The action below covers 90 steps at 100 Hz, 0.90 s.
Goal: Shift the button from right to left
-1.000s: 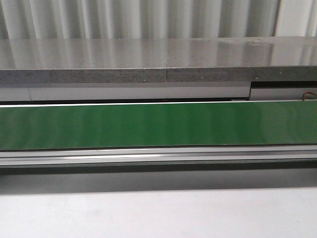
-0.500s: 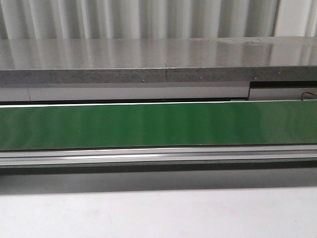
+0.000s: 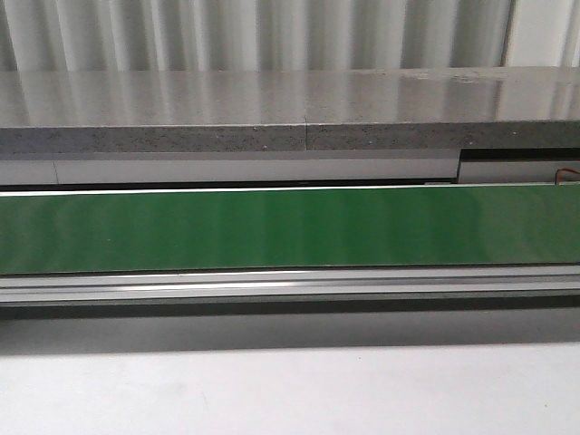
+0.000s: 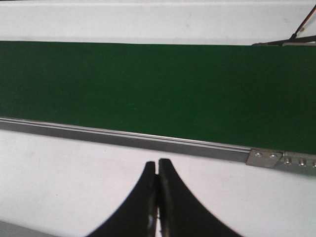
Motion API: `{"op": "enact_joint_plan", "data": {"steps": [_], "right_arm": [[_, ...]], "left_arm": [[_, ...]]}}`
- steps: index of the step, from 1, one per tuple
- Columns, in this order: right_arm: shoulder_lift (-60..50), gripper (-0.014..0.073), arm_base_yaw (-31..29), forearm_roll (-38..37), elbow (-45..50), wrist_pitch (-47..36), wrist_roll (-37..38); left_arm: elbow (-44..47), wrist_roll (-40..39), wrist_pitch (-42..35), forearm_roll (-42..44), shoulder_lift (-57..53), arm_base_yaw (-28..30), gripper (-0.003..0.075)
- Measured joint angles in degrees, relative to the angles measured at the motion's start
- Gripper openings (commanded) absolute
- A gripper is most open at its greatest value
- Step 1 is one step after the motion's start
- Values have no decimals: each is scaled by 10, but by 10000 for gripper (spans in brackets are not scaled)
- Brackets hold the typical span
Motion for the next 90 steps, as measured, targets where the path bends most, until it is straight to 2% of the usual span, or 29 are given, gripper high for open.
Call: {"op": "enact_joint_plan", "data": {"steps": [4, 17, 21, 24, 38, 50, 75, 90], "right_arm": [[6, 181, 0, 1, 0, 0, 0], [24, 567, 0, 1, 0, 0, 0], [28, 642, 0, 1, 0, -1, 0], [30, 662, 0, 1, 0, -2, 0], [49, 633, 0, 0, -3, -26, 6], [87, 633, -29, -18, -23, -27, 32], [203, 633, -196, -63, -78, -17, 43], [270, 633, -281, -69, -85, -47, 43]], "left_arm": [[0, 0, 0, 0, 0, 0, -20], [0, 0, 0, 0, 0, 0, -20], [0, 0, 0, 0, 0, 0, -20], [0, 0, 0, 0, 0, 0, -20], [0, 0, 0, 0, 0, 0, -20], [0, 0, 0, 0, 0, 0, -20], [0, 0, 0, 0, 0, 0, -20], [0, 0, 0, 0, 0, 0, -20]]}}
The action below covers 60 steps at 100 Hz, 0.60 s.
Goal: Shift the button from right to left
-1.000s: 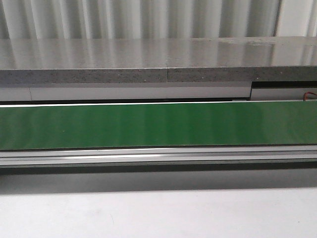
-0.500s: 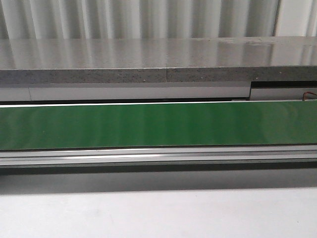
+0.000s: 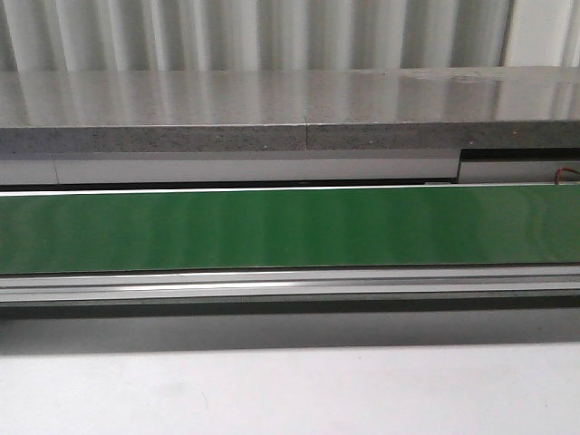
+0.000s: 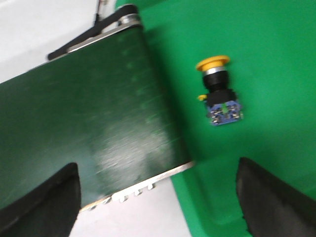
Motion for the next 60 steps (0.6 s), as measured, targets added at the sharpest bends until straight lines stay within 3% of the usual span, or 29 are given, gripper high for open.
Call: {"op": "enact_joint_plan", "data": {"steps": [30, 60], "right_arm": [[152, 633, -73, -1, -26, -81, 0], [282, 633, -84, -6, -113, -85, -28]], "left_arm": [[0, 0, 0, 0, 0, 0, -20], [0, 0, 0, 0, 0, 0, -20]]}}
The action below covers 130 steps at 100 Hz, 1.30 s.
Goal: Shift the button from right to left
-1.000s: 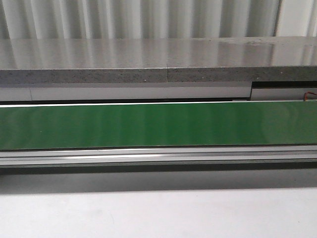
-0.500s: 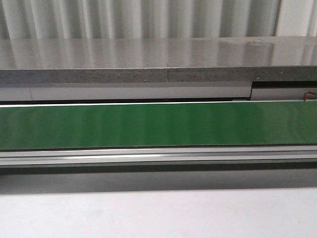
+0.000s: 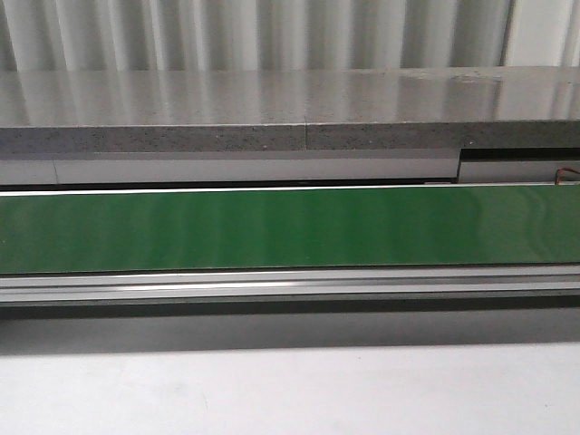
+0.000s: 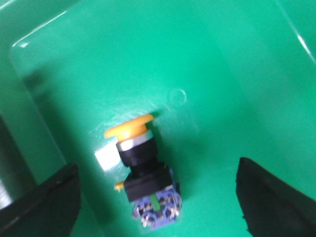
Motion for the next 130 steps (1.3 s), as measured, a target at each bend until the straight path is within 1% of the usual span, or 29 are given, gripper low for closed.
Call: {"op": "enact_joint_plan", "data": {"steps": [37, 43, 50, 62, 65, 69, 87, 100, 114, 130], "right_arm": [[88, 633, 0, 0, -15, -4, -30], [100, 621, 0, 1, -15, -5, -37], [112, 545, 0, 7, -15, -5, -46], [117, 291, 0, 12, -19, -10, -51], [118, 249, 0, 13, -19, -12, -52], [119, 216, 0, 16, -19, -13, -52], [116, 228, 0, 31, -29, -2, -52], [82, 228, 7, 47, -32, 16, -52], [27, 229, 35, 56, -33, 40, -52], [-23, 229, 81, 60, -33, 73, -52]], "left_arm": [[0, 0, 0, 0, 0, 0, -20], [0, 0, 0, 0, 0, 0, -20], [0, 0, 0, 0, 0, 0, -20], [0, 0, 0, 0, 0, 0, -20], [0, 0, 0, 0, 0, 0, -20], [0, 0, 0, 0, 0, 0, -20], [0, 0, 0, 0, 0, 0, -20], [0, 0, 0, 0, 0, 0, -20], [0, 0, 0, 0, 0, 0, -20], [0, 0, 0, 0, 0, 0, -20]]}}
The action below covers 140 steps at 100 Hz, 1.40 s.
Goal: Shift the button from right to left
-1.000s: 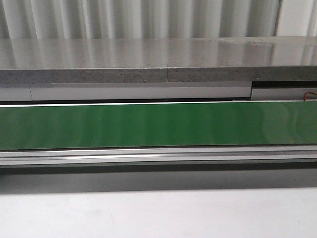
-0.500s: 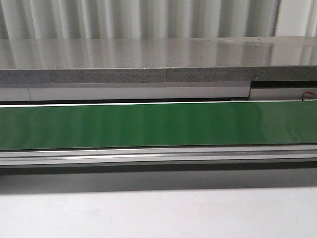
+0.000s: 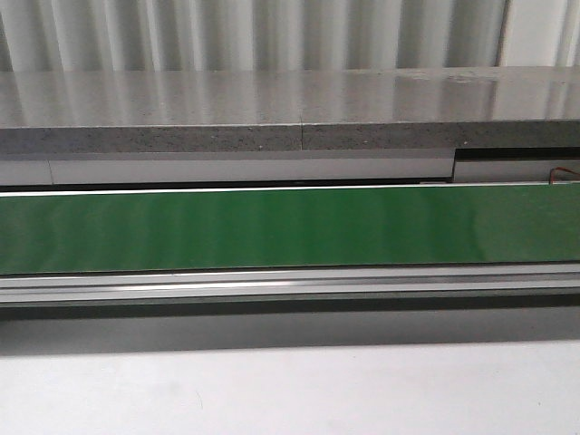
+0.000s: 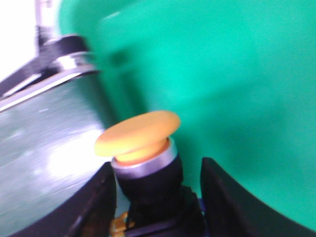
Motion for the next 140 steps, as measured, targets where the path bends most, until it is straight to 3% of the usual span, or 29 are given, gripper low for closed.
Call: {"op": "enact_joint_plan", "data": {"steps": [32, 56, 72, 94, 140], "right_arm": [[-14, 248, 100, 2, 0, 20, 0], [14, 498, 118, 5, 0, 29, 0], [22, 581, 118, 5, 0, 31, 0], [-11, 587, 126, 5, 0, 19, -11], [-272, 583, 207, 10, 39, -4, -68]], "left_arm": [[0, 0, 0, 0, 0, 0, -20], [0, 0, 0, 0, 0, 0, -20], [0, 0, 0, 0, 0, 0, -20], [0, 0, 0, 0, 0, 0, -20], [0, 0, 0, 0, 0, 0, -20]]}}
